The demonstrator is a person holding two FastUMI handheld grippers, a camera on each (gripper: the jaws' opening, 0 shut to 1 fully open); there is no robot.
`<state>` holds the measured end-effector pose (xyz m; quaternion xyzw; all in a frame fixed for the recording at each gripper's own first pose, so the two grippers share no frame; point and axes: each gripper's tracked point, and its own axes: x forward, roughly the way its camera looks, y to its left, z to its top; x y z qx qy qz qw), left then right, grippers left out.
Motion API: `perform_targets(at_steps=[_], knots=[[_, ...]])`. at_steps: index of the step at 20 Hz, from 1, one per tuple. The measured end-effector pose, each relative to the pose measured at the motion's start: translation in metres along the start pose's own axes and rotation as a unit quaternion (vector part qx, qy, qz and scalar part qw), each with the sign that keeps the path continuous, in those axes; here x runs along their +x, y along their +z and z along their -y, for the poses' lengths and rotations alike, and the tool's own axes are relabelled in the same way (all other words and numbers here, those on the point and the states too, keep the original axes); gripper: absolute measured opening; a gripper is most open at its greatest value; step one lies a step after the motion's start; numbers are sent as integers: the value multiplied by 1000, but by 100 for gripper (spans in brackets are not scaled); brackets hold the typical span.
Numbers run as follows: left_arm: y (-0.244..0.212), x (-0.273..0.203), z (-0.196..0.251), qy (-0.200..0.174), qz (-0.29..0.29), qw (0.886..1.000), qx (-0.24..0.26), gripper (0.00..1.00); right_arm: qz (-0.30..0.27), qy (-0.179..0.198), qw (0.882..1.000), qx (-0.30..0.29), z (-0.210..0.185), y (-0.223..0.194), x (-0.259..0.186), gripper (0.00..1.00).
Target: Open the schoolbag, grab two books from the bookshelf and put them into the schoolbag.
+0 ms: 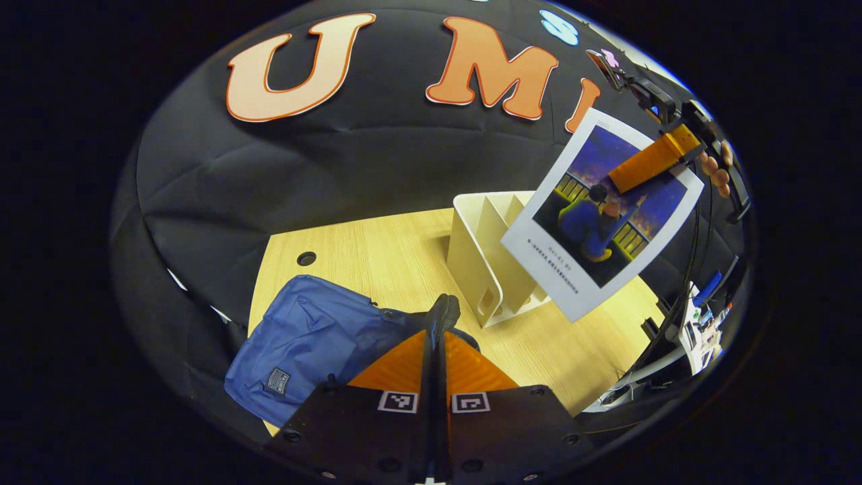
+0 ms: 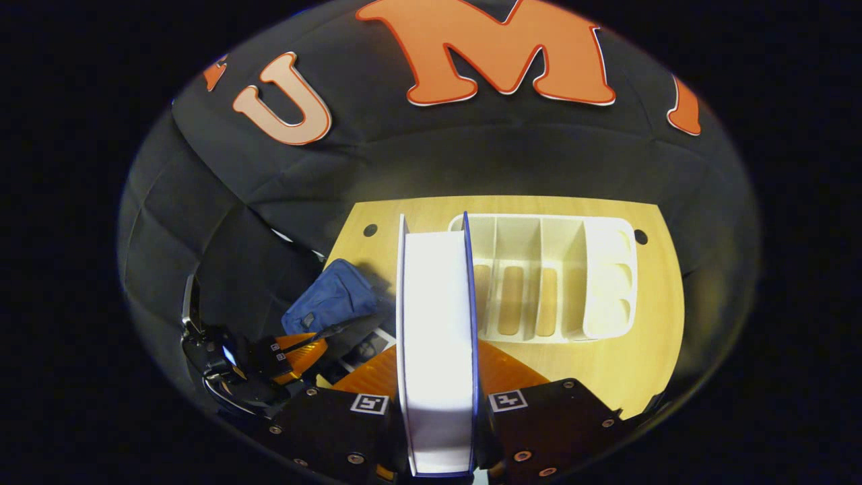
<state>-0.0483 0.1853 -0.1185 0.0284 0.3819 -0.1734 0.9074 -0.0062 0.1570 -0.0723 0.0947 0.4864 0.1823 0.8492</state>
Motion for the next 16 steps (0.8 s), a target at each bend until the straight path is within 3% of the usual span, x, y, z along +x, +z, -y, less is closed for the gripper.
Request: perform_targets(at_steps=[6, 11, 16], knots=[[-1, -2, -8, 5, 1, 1000, 4, 0, -9, 86, 995, 54, -53, -46, 27, 39], [-4, -2, -3, -2, -9, 1000, 28, 4, -41, 114, 984, 134, -65, -94, 79, 39], [-7, 1, 2, -9, -21, 998, 54, 4, -49, 132, 967, 212, -78, -113, 118, 39]])
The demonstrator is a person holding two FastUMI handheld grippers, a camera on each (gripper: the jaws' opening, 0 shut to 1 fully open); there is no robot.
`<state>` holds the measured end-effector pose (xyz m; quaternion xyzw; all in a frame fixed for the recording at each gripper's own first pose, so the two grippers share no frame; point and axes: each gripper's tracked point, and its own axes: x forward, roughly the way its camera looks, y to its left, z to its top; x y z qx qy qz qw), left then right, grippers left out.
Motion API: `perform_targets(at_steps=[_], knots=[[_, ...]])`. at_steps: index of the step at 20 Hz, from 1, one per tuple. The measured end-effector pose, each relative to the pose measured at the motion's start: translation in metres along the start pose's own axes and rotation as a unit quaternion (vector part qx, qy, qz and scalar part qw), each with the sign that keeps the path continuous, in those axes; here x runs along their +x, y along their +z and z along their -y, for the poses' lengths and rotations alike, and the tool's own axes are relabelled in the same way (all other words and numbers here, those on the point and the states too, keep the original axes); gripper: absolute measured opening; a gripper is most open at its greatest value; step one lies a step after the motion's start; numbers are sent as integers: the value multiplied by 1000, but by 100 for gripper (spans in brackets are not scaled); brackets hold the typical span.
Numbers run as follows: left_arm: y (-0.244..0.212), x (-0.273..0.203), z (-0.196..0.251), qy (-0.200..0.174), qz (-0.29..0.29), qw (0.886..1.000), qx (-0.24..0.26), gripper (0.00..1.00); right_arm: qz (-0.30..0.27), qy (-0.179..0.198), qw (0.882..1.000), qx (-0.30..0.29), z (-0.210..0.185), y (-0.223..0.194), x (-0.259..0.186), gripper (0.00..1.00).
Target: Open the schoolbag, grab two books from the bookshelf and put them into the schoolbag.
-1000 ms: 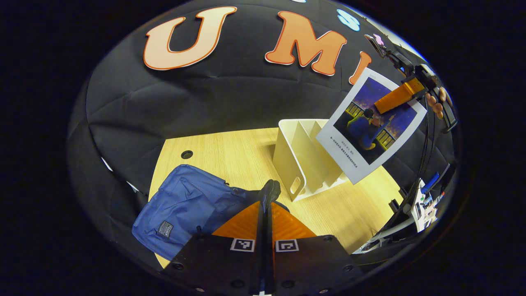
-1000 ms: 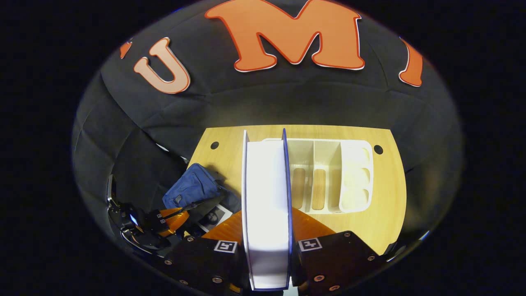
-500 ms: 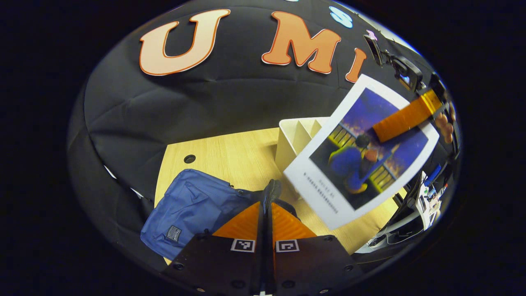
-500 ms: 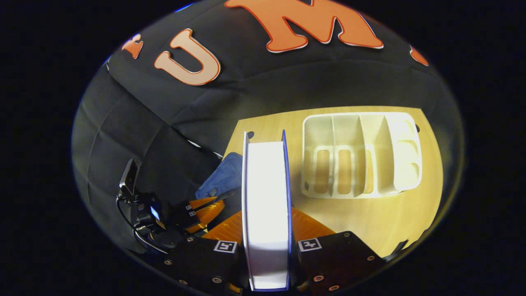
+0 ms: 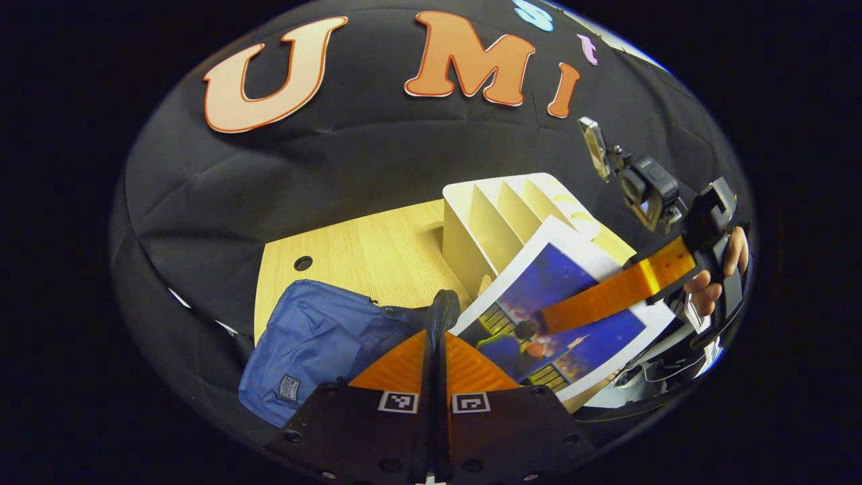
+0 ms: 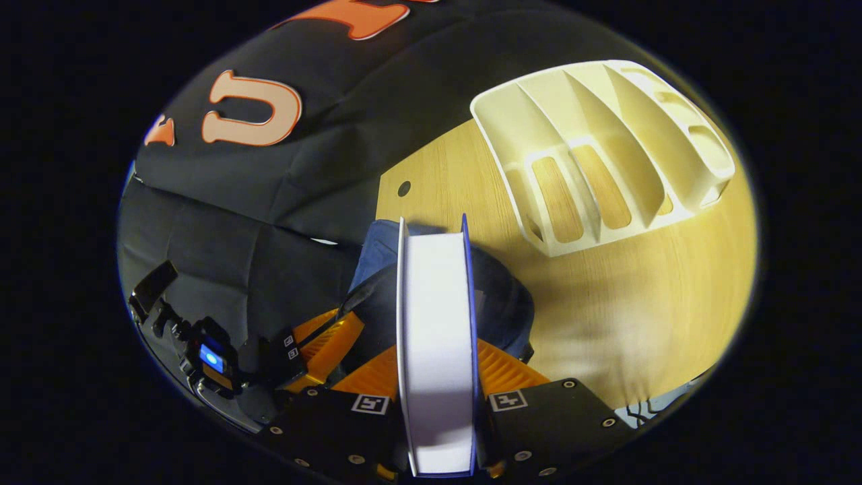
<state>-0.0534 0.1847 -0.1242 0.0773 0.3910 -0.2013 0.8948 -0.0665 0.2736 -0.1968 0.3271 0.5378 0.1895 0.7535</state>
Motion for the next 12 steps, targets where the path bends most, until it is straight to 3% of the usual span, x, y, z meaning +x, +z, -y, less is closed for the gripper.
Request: perform_targets(at_steps=[5, 12], knots=[[3, 0, -4, 3, -2, 1000, 9, 5, 31, 13, 998, 51, 4, -6, 35, 39], [7, -4, 0, -9, 0, 1000, 12, 4, 69, 69, 990, 104, -12, -11, 72, 39]])
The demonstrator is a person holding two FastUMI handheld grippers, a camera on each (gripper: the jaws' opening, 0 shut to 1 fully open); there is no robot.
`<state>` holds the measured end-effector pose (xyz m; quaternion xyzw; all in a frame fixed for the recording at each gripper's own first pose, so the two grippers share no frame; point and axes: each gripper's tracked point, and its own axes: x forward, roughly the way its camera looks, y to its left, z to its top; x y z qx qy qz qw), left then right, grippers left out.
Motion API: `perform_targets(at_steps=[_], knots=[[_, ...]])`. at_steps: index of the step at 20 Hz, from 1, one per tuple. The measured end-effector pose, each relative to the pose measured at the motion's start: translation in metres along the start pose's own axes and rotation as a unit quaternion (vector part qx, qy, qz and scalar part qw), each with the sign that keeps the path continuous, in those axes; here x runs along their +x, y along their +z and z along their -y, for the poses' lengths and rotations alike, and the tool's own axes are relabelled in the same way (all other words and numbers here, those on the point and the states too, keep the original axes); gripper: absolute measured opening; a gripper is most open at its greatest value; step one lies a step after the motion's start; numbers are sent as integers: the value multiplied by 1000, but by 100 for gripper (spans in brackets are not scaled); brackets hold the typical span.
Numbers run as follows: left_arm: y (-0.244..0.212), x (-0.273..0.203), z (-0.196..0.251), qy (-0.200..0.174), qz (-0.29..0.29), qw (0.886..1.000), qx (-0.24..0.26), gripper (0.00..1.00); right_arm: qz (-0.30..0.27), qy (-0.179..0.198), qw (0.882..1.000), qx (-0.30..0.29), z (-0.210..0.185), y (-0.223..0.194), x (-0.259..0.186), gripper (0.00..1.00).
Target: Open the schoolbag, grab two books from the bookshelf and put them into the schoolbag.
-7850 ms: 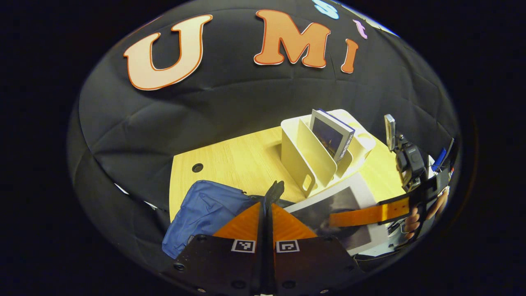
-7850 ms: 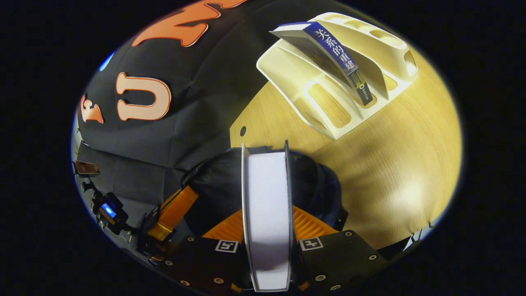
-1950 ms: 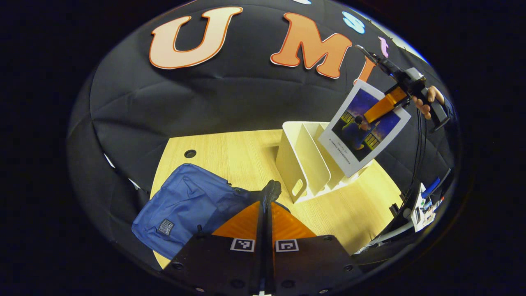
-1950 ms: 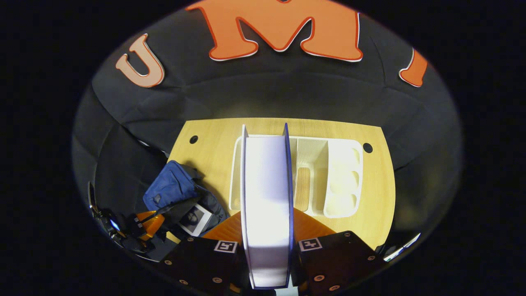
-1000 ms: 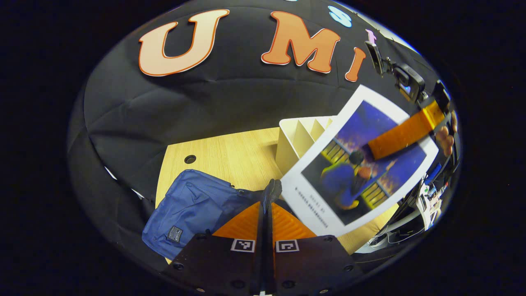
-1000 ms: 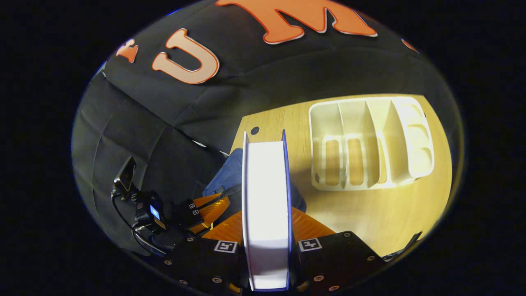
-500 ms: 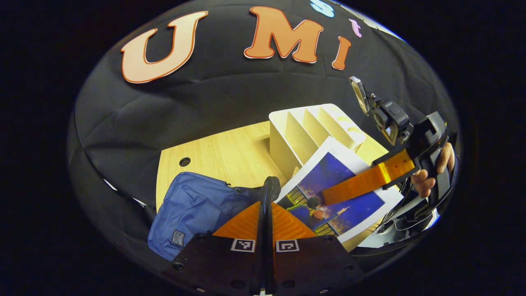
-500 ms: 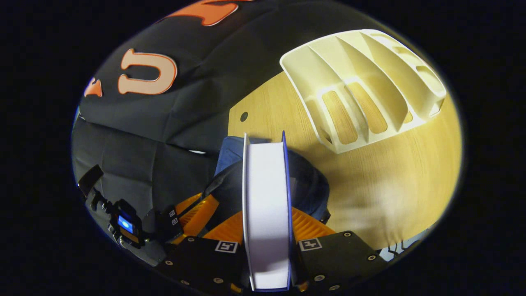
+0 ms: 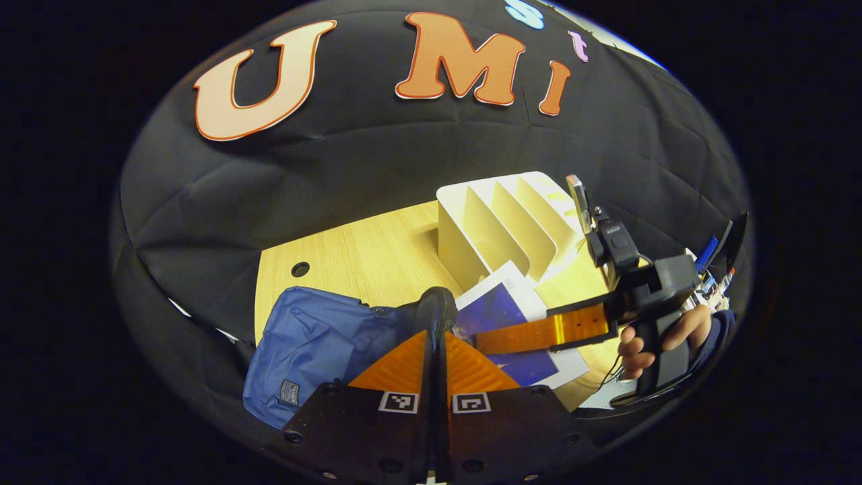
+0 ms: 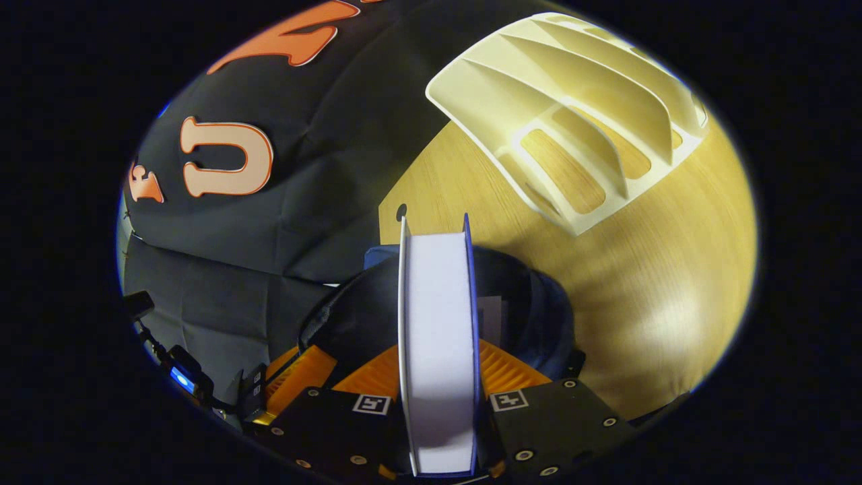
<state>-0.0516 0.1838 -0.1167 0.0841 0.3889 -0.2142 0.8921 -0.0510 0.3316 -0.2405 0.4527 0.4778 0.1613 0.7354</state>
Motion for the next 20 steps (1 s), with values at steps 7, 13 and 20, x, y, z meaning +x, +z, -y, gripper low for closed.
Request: perform_targets(at_steps=[7, 13, 20], knots=[[5, -8, 15, -16, -2, 1000, 25, 4, -29, 32, 999, 27, -6, -32, 30, 39], [10, -11, 26, -27, -4, 998, 48, 5, -39, 55, 997, 32, -20, -43, 58, 39], [15, -17, 29, -22, -9, 998, 65, 4, -38, 75, 996, 40, -30, -52, 83, 40]])
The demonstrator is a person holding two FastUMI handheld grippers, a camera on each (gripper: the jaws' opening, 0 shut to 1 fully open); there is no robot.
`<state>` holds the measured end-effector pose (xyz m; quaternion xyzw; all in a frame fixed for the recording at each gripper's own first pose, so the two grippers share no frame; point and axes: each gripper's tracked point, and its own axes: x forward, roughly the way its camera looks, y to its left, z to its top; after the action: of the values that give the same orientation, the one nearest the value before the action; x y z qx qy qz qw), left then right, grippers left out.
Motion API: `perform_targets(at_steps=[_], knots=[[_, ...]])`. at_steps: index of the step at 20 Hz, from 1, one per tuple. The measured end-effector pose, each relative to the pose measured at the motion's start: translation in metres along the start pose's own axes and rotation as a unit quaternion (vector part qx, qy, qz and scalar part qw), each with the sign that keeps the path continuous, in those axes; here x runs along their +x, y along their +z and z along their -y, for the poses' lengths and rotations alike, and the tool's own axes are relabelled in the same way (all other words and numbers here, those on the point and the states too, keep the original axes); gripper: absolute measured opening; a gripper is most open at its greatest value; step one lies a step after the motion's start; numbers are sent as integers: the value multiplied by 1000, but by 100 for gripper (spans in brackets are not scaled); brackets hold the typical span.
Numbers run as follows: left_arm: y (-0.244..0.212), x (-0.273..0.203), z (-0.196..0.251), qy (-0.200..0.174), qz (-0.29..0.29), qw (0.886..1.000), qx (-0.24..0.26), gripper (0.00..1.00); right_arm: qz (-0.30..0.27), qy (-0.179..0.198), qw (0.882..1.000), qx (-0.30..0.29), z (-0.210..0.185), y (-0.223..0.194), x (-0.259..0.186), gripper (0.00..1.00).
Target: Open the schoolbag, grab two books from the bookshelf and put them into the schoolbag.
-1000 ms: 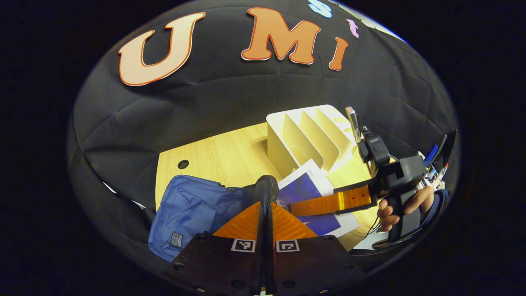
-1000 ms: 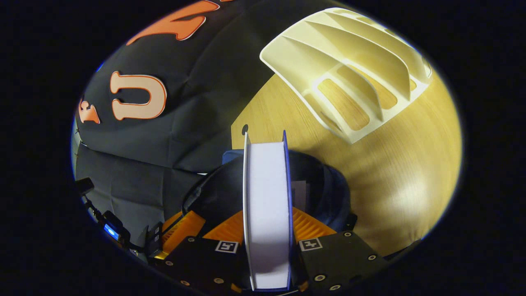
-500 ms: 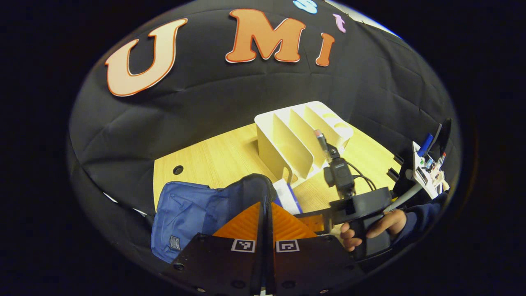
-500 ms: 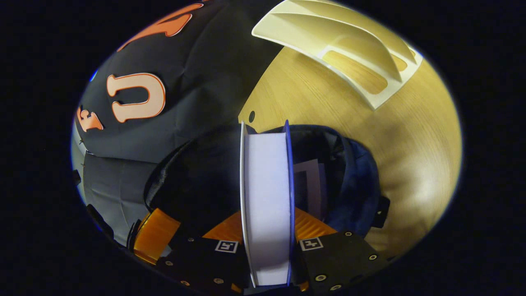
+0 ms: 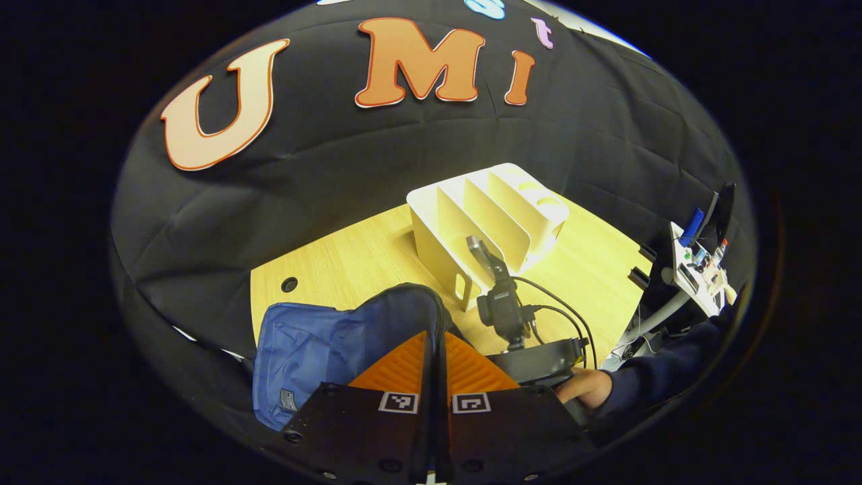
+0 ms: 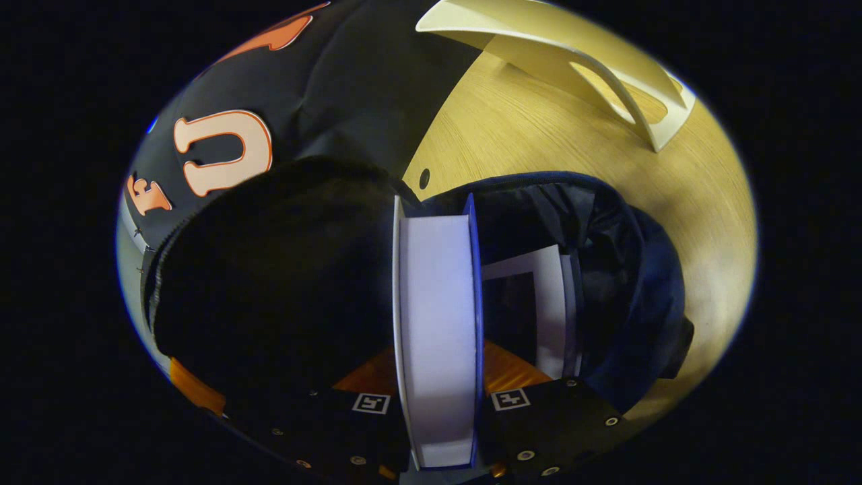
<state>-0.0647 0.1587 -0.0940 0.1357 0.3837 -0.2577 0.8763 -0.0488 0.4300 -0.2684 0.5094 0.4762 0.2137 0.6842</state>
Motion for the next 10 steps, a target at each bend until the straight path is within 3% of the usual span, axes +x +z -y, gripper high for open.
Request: perform_targets(at_steps=[2, 3, 4, 6, 8, 10], knots=[[1, -2, -3, 2, 0, 1000, 7, 4, 0, 5, 1000, 3, -1, -2, 5, 40], [2, -3, -1, 2, 1, 1000, 5, 4, -2, 7, 1000, 3, 0, -1, 7, 50], [3, -4, 0, 0, 2, 1000, 3, 4, -2, 10, 1000, 6, -1, -2, 7, 40], [1, -3, -1, 1, 2, 1000, -4, 4, -7, 11, 1000, 13, 0, -3, 11, 40], [-3, -1, -9, 2, 1, 1000, -16, 4, -20, -31, 999, 21, 14, -7, 20, 43], [-3, 0, -15, 6, 3, 1000, -30, 4, -25, -64, 998, 14, 22, -7, 22, 60]])
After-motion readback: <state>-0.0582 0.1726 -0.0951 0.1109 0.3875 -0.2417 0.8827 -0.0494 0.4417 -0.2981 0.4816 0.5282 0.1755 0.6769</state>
